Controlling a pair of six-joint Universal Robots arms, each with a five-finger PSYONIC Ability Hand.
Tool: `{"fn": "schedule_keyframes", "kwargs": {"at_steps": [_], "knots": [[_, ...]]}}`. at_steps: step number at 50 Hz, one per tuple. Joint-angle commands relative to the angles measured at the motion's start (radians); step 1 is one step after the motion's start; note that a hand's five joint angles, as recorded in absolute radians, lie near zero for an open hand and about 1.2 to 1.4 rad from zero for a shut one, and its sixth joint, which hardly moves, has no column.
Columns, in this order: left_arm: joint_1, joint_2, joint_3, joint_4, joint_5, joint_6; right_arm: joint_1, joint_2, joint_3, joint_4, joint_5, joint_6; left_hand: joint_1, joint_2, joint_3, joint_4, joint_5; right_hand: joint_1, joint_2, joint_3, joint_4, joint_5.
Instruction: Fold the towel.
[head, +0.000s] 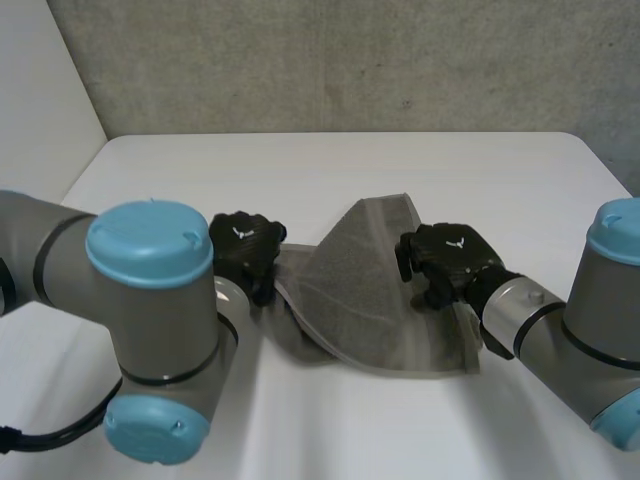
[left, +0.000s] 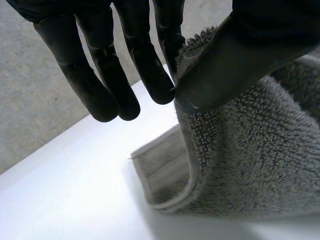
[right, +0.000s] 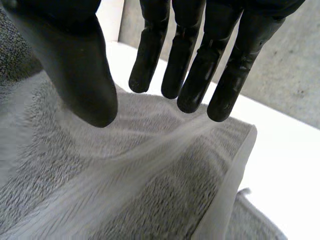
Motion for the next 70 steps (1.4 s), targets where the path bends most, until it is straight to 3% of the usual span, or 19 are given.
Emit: {"fn": "schedule_keyframes", "kwargs": {"at_steps": [1, 13, 16, 23, 29, 38, 41, 43, 44, 46, 57, 70], "knots": [[-0.013, 0.021, -0.006, 0.006, -0.002, -0.004, 0.002, 0.019, 0.010, -0.001, 0.005, -0.018, -0.049, -0.119, -0.146, -0.117, -0.257, -0.100, -0.118, -0.109, -0.112, -0.097], [-0.021, 0.016, -0.020, 0.014, -0.002, -0.024, 0.002, 0.013, 0.064, -0.003, 0.002, -0.017, -0.096, -0.165, -0.192, -0.163, -0.304, -0.303, -0.320, -0.311, -0.315, -0.299], [-0.016, 0.012, -0.025, 0.017, -0.002, -0.024, 0.002, 0.012, 0.097, -0.013, -0.002, -0.011, -0.237, -0.306, -0.333, -0.304, -0.445, -0.329, -0.347, -0.337, -0.341, -0.325], [0.031, 0.010, -0.055, 0.033, -0.001, -0.024, 0.029, 0.021, 0.142, -0.078, -0.009, -0.004, -0.914, -0.983, -1.010, -0.981, -1.122, -0.367, -0.385, -0.376, -0.379, -0.364], [0.068, 0.004, -0.074, 0.060, -0.001, -0.024, 0.081, 0.088, 0.137, -0.135, 0.002, -0.021, -1.191, -1.260, -1.287, -1.258, -1.398, -0.347, -0.364, -0.355, -0.359, -0.343], [0.110, 0.000, -0.086, 0.092, 0.005, -0.022, 0.086, 0.136, 0.133, -0.199, 0.007, -0.057, -1.203, -1.272, -1.299, -1.270, -1.411, -0.270, -0.288, -0.279, -0.283, -0.267], [0.113, -0.013, -0.086, 0.092, 0.033, -0.022, 0.085, 0.159, 0.125, -0.205, 0.013, -0.087, -1.203, -1.272, -1.299, -1.270, -1.411, -0.138, -0.156, -0.147, -0.150, -0.135], [0.113, -0.020, -0.086, 0.092, 0.048, -0.024, 0.074, 0.163, 0.117, -0.213, 0.036, -0.087, -1.203, -1.272, -1.299, -1.270, -1.411, 0.227, 0.209, 0.218, 0.214, 0.230], [0.113, -0.026, -0.087, 0.092, 0.059, -0.025, 0.074, 0.163, 0.117, -0.213, 0.036, -0.087, -1.203, -1.272, -1.299, -1.270, -1.411, 0.229, 0.211, 0.220, 0.217, 0.232], [0.113, -0.031, -0.087, 0.092, 0.067, -0.025, 0.065, 0.148, 0.119, -0.228, 0.073, -0.081, -1.203, -1.272, -1.299, -1.270, -1.411, 0.526, 0.509, 0.518, 0.514, 0.530], [0.097, -0.063, -0.115, 0.109, 0.137, -0.030, -0.009, -0.001, 0.180, -0.244, 0.084, -0.057, -1.197, -1.266, -1.293, -1.264, -1.405, 0.527, 0.509, 0.519, 0.515, 0.531], [0.094, -0.080, -0.117, 0.117, 0.147, -0.028, -0.020, -0.011, 0.183, -0.244, 0.080, -0.011, -1.173, -1.243, -1.270, -1.241, -1.381, 0.527, 0.509, 0.519, 0.515, 0.531]]}}
